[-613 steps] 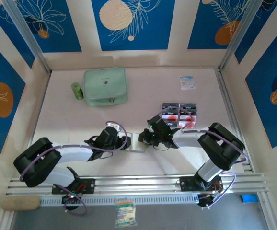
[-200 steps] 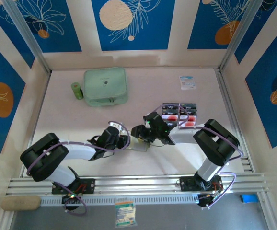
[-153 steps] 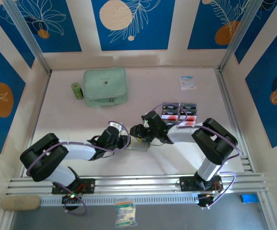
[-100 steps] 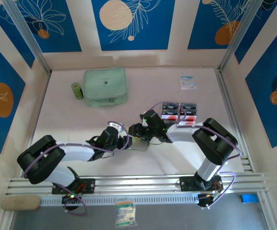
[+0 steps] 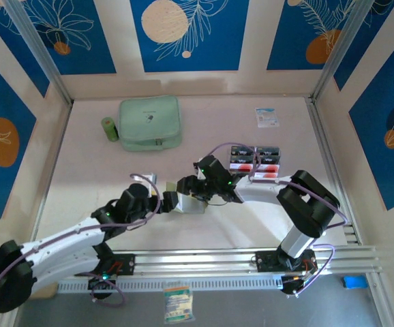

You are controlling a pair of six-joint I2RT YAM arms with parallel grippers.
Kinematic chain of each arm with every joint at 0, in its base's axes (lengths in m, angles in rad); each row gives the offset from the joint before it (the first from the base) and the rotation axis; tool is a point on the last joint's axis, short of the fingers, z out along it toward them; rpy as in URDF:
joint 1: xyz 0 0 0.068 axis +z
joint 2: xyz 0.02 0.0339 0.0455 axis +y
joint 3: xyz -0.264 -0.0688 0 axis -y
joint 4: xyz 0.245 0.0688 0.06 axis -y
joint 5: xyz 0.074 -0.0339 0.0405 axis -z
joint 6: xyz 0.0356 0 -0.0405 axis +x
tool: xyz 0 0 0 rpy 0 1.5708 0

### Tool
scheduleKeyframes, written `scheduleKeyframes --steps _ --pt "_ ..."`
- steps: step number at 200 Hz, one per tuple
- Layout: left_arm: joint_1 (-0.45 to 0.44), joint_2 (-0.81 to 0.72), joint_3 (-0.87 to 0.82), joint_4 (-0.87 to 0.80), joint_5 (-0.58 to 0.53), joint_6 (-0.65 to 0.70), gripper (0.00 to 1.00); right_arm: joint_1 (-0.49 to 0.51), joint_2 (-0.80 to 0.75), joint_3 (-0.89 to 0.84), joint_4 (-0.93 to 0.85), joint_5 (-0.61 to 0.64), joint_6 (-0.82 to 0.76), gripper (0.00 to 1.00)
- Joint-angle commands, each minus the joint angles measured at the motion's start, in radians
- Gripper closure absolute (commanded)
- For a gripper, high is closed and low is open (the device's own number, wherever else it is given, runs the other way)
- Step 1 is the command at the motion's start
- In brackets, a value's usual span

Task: Put the credit cards into the card holder
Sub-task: Flip over the card slot on the card holder.

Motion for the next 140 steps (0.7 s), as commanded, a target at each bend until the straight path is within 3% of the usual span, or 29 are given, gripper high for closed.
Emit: scheduleKeyframes --steps 1,72,140 --pt "0.018 -0.071 -0.03 -0.115 -0.057 -0.028 0.0 0.019 0.024 0.046 -0.009 -0.004 0.015 0.44" --pt "0.047 -0.171 -0.068 -0.188 -0.058 -0.063 0.0 0.056 0.111 0.133 -0.013 -0.009 0.039 0.39" --pt "0.057 -0.137 -0.08 -0.194 -0.032 -0.034 0.0 0.05 0.181 0.134 0.035 -0.01 0.096 0.39"
